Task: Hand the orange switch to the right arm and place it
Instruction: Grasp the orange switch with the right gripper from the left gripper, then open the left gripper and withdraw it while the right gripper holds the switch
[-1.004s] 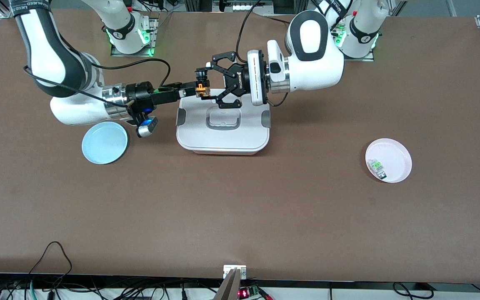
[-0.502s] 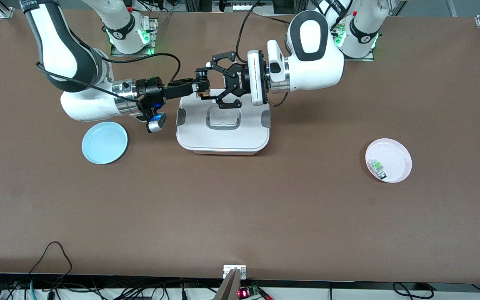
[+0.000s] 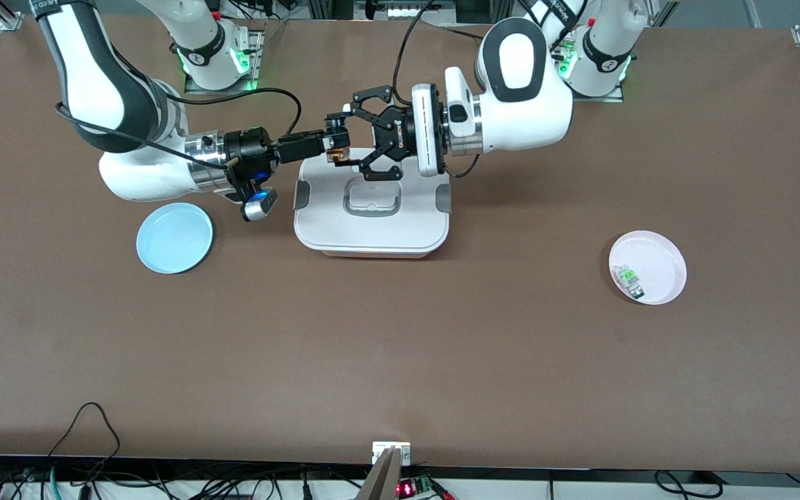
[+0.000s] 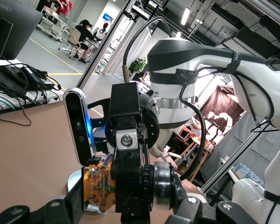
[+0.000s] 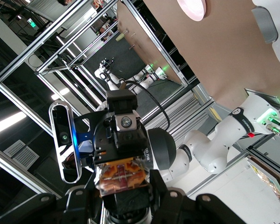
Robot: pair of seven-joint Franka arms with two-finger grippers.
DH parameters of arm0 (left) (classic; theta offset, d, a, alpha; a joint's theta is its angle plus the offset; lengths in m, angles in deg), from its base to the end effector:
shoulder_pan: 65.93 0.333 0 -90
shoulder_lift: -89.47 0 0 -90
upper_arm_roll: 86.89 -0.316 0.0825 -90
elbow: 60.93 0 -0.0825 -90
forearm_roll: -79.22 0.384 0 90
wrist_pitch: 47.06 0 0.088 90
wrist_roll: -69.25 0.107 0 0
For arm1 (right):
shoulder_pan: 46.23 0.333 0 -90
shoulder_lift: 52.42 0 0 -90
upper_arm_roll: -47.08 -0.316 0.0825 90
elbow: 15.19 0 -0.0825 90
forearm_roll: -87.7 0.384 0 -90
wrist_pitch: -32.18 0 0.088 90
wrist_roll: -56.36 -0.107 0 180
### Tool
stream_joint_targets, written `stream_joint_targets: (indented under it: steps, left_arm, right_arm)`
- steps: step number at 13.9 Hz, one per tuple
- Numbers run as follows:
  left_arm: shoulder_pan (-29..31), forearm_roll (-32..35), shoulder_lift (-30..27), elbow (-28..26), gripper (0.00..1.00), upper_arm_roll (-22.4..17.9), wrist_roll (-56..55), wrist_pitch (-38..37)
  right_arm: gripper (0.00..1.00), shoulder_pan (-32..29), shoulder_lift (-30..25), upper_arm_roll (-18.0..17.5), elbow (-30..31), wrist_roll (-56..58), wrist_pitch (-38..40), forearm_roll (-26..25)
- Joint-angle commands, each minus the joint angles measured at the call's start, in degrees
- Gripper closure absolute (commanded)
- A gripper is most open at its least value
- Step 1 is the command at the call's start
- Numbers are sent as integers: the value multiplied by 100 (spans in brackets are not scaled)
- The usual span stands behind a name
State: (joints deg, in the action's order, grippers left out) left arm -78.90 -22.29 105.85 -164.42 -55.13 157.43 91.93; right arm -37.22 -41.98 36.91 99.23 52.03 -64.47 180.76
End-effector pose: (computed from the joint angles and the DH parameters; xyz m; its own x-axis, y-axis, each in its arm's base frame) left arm 0.4859 -0.4446 0.4512 0.5789 -0.0726 0.8121 -0.8128 -0.1305 0.5677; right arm 0.5230 0.2785 0.4289 0.7556 0.1641 -0.6341 -0.6222 -0.1227 -0.7732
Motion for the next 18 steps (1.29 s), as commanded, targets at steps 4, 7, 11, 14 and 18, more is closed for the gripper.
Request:
stream_joint_targets:
  steps: [4,7,11,14,18]
  left_arm:
    - [-4,-141,-11,84,0,24,-98,67]
    - [48,-88,-73,66,0,15,-196,67]
    - [495,-62,-204,-197,0,15,-178,5]
    - [1346,-62,-240,-215,0,15,-205,5]
    - [2385,-9,-310,-320,0,-20,-205,-152]
  right_arm:
    - [98,-22,-104,-11,19,-68,-29,36]
    - [98,-31,-103,-11,-25,-85,-29,36]
    - [98,-118,-95,120,-218,37,-38,-540]
    - [98,-215,-95,129,-657,-6,-38,-1841]
    - [98,-330,-95,129,-1114,318,-81,-4324]
